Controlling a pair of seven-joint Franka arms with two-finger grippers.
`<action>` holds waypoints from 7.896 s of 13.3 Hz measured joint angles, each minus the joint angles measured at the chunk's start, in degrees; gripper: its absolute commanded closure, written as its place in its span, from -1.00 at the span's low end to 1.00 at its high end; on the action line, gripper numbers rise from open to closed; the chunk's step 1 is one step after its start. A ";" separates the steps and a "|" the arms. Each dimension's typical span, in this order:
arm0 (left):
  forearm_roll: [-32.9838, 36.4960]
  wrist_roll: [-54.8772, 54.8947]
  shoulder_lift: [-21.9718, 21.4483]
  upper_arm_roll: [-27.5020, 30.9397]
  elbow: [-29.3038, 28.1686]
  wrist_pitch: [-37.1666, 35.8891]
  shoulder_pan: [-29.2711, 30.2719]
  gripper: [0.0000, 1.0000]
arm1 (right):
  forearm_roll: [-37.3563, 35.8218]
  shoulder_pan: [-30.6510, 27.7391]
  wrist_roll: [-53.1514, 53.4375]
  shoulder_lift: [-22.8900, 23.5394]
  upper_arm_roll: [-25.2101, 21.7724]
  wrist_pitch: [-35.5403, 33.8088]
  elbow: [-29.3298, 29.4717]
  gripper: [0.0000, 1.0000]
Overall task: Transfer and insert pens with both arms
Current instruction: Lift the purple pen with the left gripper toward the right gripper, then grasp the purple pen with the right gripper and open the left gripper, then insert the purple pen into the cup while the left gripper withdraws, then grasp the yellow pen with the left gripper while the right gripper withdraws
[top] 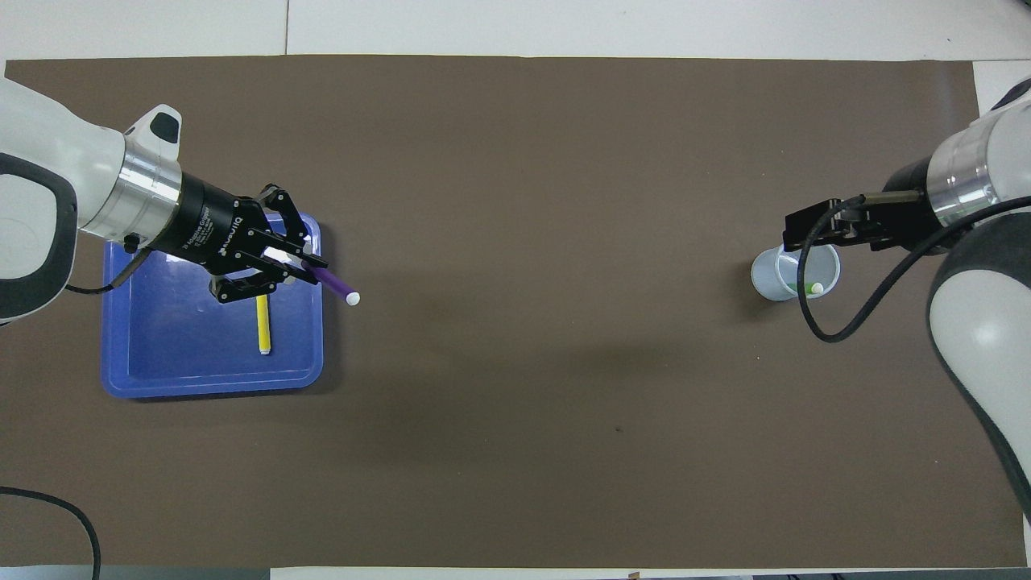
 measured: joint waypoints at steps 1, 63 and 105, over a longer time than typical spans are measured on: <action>-2.73 -3.11 -0.16 -0.84 -0.01 0.13 -0.02 1.00 | 2.47 0.11 1.30 0.00 0.41 0.49 0.00 -1.00; -21.97 -27.86 -9.60 -5.41 -18.38 33.61 -5.75 -1.00 | -3.42 -14.71 -32.55 -1.71 8.52 30.39 -20.06 1.00; 40.14 60.03 5.44 -5.09 -24.12 34.32 9.21 0.74 | -6.81 -15.79 -8.28 -1.90 9.51 8.15 -6.36 -1.00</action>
